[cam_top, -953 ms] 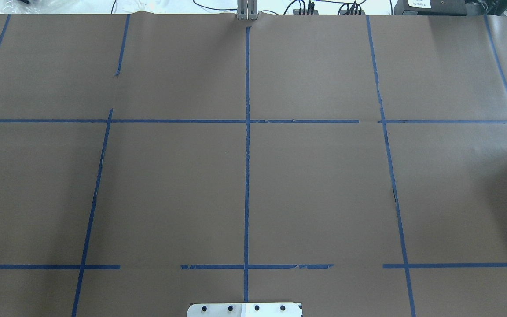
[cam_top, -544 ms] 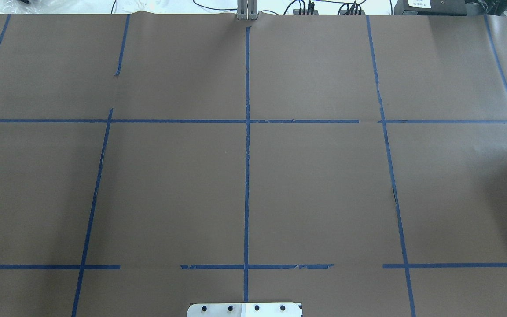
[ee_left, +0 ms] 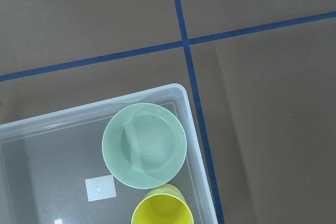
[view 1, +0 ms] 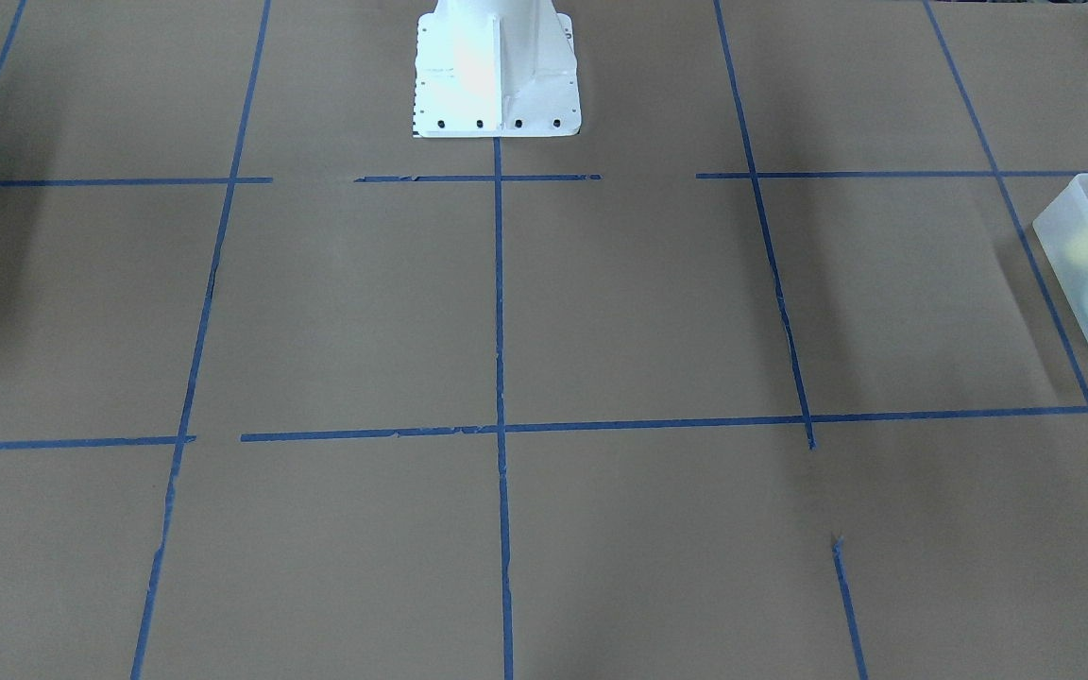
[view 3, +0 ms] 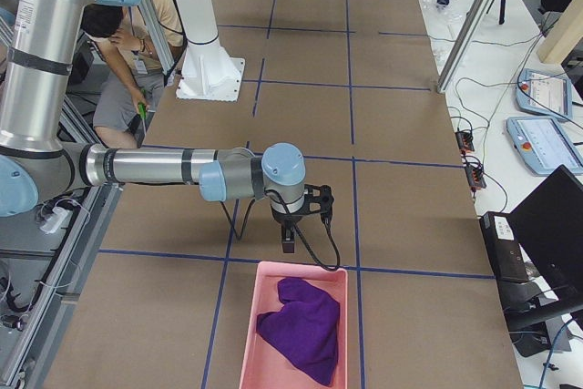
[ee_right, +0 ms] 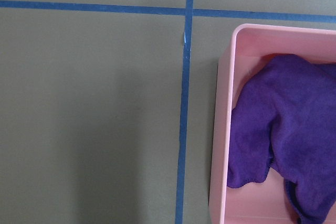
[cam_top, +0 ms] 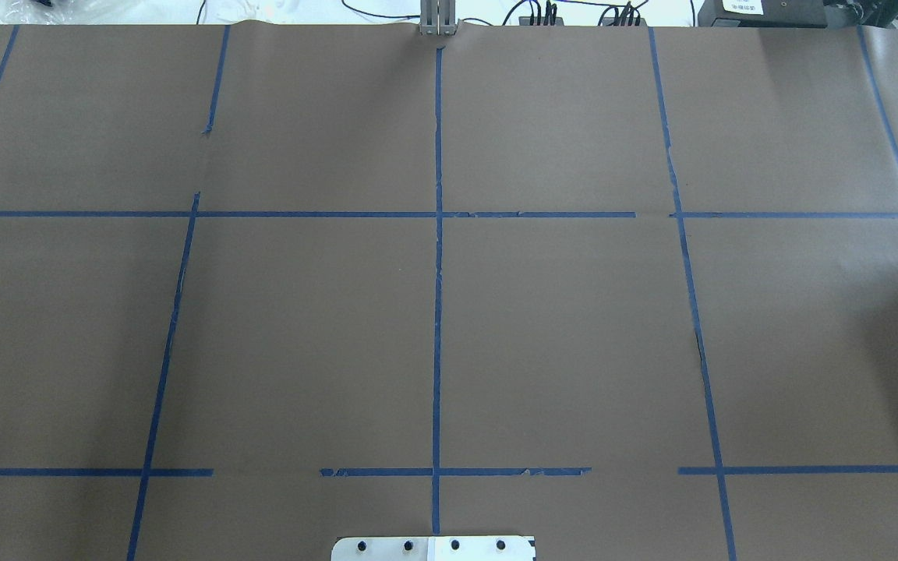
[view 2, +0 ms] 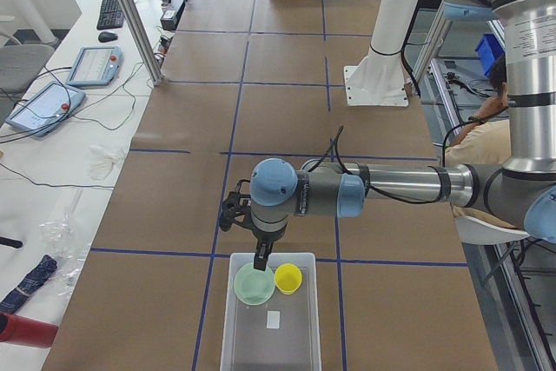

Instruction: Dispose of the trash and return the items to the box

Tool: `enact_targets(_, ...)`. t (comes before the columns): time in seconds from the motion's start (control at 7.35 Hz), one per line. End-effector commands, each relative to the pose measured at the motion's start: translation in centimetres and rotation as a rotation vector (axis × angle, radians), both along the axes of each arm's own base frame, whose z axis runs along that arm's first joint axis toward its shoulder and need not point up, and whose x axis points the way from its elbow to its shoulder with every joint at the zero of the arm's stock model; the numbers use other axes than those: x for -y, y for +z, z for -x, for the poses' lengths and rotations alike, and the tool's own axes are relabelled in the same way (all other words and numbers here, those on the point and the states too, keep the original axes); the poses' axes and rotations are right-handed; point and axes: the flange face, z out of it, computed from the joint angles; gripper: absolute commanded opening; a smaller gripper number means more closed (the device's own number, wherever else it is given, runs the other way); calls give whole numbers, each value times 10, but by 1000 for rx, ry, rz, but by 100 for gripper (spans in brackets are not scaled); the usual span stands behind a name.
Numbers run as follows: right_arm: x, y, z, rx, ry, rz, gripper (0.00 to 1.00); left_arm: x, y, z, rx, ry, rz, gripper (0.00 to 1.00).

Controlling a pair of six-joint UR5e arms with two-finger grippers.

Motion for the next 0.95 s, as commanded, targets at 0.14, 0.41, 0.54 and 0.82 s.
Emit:
enact_targets(0.14,1,4,-1,-11,3,-1,100,0,-2,0,-1,0,-1,100)
enact_targets(0.41,1,4,-1,-8,2,0,100,0,-4,0,-3,-1,-6,100)
enact_targets(0.54,1,4,-1,-5,2,1,100,0,-5,1,-2,-3,-8,100)
enact_targets(0.82,1,3,0,1,2,1,100,0,-3,1,-3,-3,-5,100)
